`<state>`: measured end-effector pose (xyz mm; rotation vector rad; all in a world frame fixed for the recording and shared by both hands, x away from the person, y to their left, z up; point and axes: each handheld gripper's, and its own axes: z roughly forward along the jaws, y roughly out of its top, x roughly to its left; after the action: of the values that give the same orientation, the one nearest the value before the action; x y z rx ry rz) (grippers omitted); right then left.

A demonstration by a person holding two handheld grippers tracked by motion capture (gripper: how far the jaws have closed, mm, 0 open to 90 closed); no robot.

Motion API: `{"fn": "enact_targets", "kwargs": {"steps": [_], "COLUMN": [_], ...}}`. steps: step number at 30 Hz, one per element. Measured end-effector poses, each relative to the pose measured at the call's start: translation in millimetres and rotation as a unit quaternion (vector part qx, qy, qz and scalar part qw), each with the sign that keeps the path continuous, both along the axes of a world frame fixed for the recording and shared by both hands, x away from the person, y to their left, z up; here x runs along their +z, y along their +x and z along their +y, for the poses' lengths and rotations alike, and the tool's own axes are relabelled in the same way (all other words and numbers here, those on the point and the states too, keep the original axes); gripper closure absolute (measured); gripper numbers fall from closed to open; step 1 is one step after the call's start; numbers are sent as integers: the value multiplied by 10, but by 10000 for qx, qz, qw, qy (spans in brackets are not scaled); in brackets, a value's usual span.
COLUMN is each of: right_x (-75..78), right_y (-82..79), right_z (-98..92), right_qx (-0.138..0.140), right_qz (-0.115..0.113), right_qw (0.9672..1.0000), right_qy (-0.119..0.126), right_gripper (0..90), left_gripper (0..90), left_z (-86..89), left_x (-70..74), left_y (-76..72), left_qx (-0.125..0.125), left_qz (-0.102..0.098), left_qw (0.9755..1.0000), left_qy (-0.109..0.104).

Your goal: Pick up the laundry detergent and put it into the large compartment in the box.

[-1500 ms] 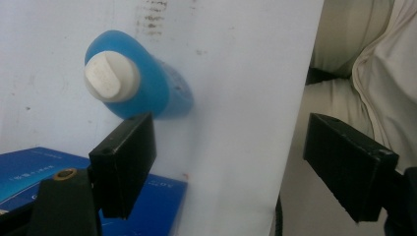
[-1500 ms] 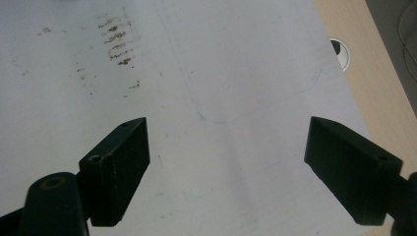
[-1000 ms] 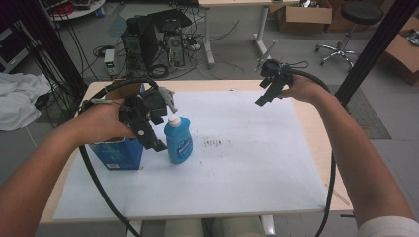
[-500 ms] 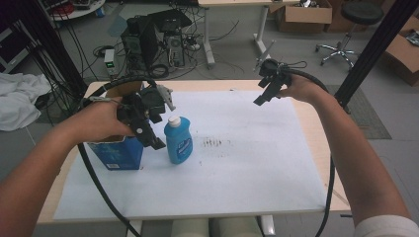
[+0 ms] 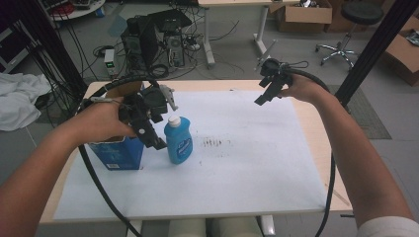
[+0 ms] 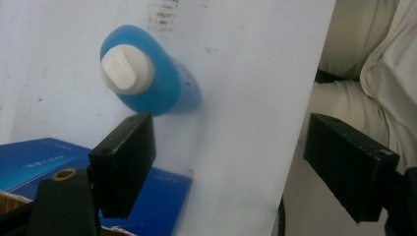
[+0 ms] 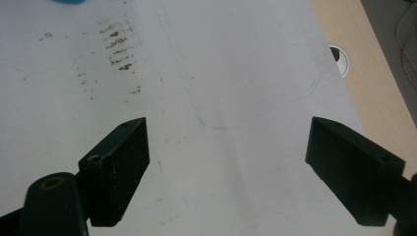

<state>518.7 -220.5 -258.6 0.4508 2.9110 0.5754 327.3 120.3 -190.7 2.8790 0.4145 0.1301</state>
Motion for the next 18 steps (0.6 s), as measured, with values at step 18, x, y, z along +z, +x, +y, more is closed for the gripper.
{"fn": "enact_targets", "kwargs": {"steps": [18], "right_x": [10], "right_y": [-55], "right_z": [6], "right_qx": [11], "right_qz": [-24], "right_qw": [10000], "right_qy": [-91], "right_gripper": [163], "left_gripper": [205], "left_z": [-125], "left_x": [87], "left_y": [41], "left_qx": [1069], "left_qz": [-33], "left_qw": [9940], "left_qy": [245]}}
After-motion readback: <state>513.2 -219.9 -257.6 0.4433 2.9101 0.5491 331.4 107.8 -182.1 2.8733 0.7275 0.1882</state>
